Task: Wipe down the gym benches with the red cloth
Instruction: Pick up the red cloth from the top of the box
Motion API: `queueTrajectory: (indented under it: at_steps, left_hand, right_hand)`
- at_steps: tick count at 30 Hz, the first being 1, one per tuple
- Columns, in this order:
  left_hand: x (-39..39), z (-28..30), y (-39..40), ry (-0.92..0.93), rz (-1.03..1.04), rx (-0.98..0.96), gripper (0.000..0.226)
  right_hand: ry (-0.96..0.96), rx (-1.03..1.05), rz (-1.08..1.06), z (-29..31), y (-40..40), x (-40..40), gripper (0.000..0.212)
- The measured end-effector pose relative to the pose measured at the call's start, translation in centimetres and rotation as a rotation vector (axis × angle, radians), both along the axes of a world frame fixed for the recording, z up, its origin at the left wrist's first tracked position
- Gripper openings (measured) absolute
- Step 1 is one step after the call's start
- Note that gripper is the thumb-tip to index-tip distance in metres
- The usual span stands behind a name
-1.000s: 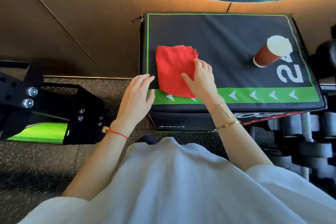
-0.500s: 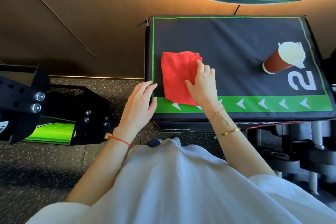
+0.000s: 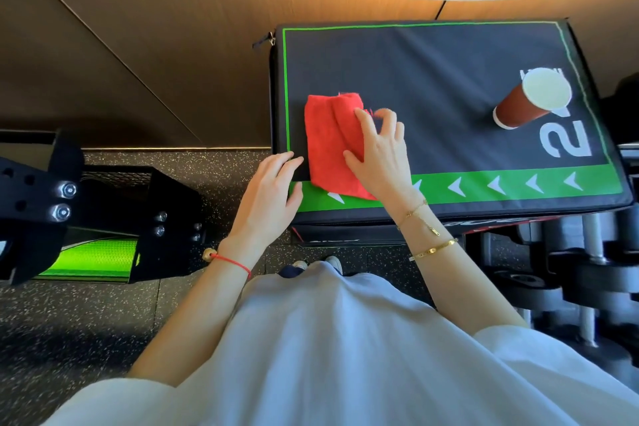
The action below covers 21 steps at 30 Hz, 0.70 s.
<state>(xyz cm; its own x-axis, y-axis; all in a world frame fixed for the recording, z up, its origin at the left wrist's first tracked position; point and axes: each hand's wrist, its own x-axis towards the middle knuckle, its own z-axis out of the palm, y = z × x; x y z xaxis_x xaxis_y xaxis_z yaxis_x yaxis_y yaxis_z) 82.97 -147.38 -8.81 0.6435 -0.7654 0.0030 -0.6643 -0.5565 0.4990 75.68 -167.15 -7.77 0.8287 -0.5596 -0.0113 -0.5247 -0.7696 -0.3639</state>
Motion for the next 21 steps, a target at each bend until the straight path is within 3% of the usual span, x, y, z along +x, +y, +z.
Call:
queueTrajectory:
  at_steps: [3,6,9,13,18,21]
  left_hand:
    - [0.0,-0.1,0.2,0.0,0.0,-0.002,0.042]
    - [-0.1,-0.1,0.4,0.001,0.001,0.001,0.042]
    - [-0.2,0.0,0.6,-0.004,0.0,0.004,0.042]
    - [-0.3,0.1,0.9,-0.009,0.004,0.013,0.041]
    - [-0.4,0.0,0.9,-0.012,0.01,0.02,0.042]
    - [-0.6,0.0,0.8,-0.013,0.01,0.021,0.042]
  right_hand:
    - [-0.012,-0.005,0.082,-0.2,0.4,-0.5,0.078]
    - [0.013,-0.06,0.195,-0.7,0.8,-0.8,0.068]
    - [0.079,-0.09,0.179,-1.5,0.7,-1.1,0.061]
    - [0.097,-0.183,0.16,-1.8,0.5,-1.7,0.073]
    - [0.037,0.024,0.178,-1.8,0.3,-1.8,0.083]
    - [0.016,0.018,0.163,-1.9,0.4,-1.6,0.08]
